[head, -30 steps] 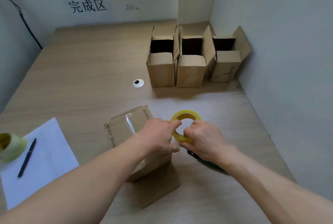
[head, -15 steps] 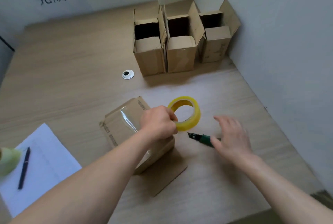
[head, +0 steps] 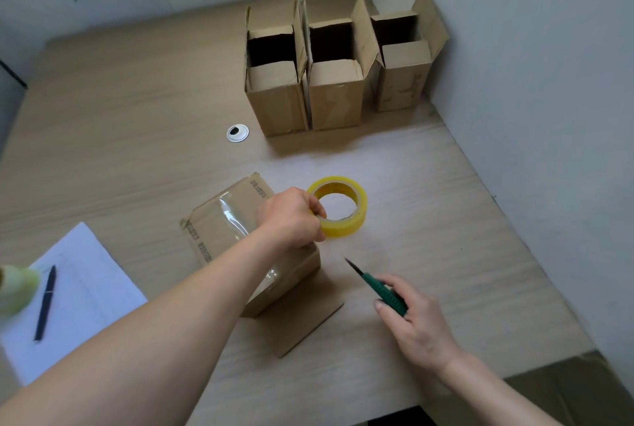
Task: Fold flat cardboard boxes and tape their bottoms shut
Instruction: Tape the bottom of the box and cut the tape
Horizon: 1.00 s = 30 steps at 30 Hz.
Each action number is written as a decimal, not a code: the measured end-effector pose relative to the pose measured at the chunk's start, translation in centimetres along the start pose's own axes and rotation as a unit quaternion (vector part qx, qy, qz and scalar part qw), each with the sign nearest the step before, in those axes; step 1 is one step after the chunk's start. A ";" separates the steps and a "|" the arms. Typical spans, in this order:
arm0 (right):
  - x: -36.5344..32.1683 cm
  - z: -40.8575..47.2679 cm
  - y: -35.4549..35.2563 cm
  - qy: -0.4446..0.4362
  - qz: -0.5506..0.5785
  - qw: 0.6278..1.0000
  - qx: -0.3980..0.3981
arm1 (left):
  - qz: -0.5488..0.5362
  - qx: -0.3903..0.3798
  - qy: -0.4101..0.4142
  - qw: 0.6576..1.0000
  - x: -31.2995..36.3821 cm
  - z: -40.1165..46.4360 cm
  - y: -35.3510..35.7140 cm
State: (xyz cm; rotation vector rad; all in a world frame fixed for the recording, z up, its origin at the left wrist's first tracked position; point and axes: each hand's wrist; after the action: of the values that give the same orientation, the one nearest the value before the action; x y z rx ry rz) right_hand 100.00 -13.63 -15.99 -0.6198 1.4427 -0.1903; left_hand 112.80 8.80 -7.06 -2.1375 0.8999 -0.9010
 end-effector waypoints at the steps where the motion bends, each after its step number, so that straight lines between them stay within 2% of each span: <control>1: -0.3 0.4 0.1 -0.005 0.005 1.000 -0.006 | -0.001 -0.001 0.001 1.000 0.0 0.0 0.0; 15: -0.3 4.4 -0.1 -0.038 -0.049 0.995 -0.077 | 0.005 -0.013 0.008 1.000 -0.1 0.3 0.0; 19: 0.9 5.5 -0.1 -0.049 -0.163 0.977 -0.130 | 0.013 -0.001 0.003 1.000 0.1 0.4 0.0; 22: 2.6 5.8 -1.0 0.014 -0.244 0.956 -0.163 | 0.012 -0.004 0.001 1.000 0.2 0.5 0.1; 24: 3.5 6.1 -2.1 0.062 -0.318 0.934 -0.147 | 0.002 -0.006 -0.002 1.000 0.0 0.5 0.1; 26: 3.7 6.7 -3.0 0.069 -0.395 0.909 -0.112 | 0.005 0.001 0.001 1.000 0.0 0.6 0.2; 28: 2.3 7.8 -3.6 0.002 -0.344 0.939 -0.011 | 0.014 0.011 0.009 1.000 0.0 0.7 0.3; 29: 1.0 8.7 -3.7 -0.065 -0.279 0.957 0.047 | 0.018 0.016 0.012 1.000 -0.1 0.7 0.4; 30: -0.4 9.7 -3.5 -0.150 -0.229 0.958 0.084 | 0.021 0.020 0.014 0.999 -0.1 0.8 0.4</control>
State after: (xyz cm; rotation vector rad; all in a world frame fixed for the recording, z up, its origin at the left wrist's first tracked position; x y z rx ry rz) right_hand 110.05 -13.66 -13.86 -0.7990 0.9643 -0.5533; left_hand 113.26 8.92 -7.82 -2.0688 0.9289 -0.9225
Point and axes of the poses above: each hand's wrist, its own z-axis towards the middle knuckle, its own y-axis out of the palm, x = y × z, and after that the axes turned 8 degrees about -y, right-handed
